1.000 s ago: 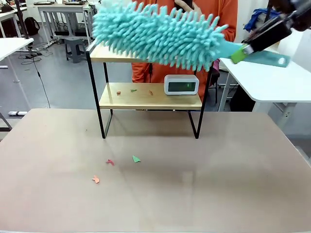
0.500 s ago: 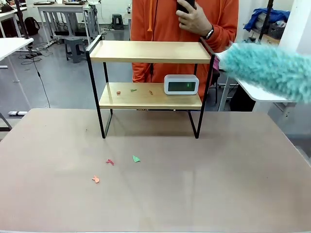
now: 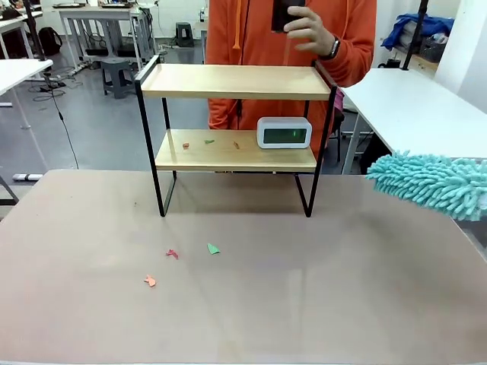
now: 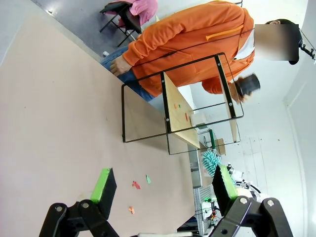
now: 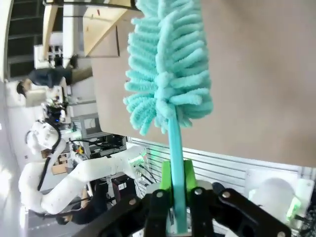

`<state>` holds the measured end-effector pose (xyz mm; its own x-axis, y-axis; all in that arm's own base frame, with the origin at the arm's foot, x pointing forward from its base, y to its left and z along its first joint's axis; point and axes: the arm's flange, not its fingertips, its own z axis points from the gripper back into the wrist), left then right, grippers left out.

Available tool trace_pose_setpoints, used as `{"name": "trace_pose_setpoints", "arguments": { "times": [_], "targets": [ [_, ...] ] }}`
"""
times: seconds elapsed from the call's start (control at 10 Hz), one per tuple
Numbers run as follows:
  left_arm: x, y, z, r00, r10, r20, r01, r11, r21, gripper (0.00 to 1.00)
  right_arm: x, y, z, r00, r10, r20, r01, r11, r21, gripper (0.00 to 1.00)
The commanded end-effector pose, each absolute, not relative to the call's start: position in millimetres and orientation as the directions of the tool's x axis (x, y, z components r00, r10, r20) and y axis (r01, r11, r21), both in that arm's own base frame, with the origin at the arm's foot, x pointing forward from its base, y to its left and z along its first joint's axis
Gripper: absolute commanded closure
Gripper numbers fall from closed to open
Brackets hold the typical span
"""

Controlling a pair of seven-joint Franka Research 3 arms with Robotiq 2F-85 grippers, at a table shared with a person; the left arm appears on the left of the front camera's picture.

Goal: Clean the shelf.
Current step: Clean the specific tier of the Shelf with the Duster once objects are removed, then clean the remaining tier of the Shelf with the Duster once objects are removed.

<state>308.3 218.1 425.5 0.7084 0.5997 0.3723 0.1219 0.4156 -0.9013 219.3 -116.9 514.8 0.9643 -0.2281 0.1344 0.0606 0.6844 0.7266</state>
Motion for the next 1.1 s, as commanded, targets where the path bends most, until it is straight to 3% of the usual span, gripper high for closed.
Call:
{"name": "trace_pose_setpoints", "arguments": {
  "times": [0.0, 1.0],
  "targets": [
    [309.9, 216.7, 424.8, 0.696, 0.601, 0.392, 0.150, 0.413, -0.898, 0.00, 212.5, -123.9, 517.2, 0.959, -0.196, 0.207, -0.015, 0.690, 0.723, 0.87],
    [309.9, 216.7, 424.8, 0.696, 0.601, 0.392, 0.150, 0.413, -0.898, 0.00, 212.5, -123.9, 517.2, 0.959, -0.196, 0.207, -0.015, 0.690, 0.723, 0.87]
  ]
}}
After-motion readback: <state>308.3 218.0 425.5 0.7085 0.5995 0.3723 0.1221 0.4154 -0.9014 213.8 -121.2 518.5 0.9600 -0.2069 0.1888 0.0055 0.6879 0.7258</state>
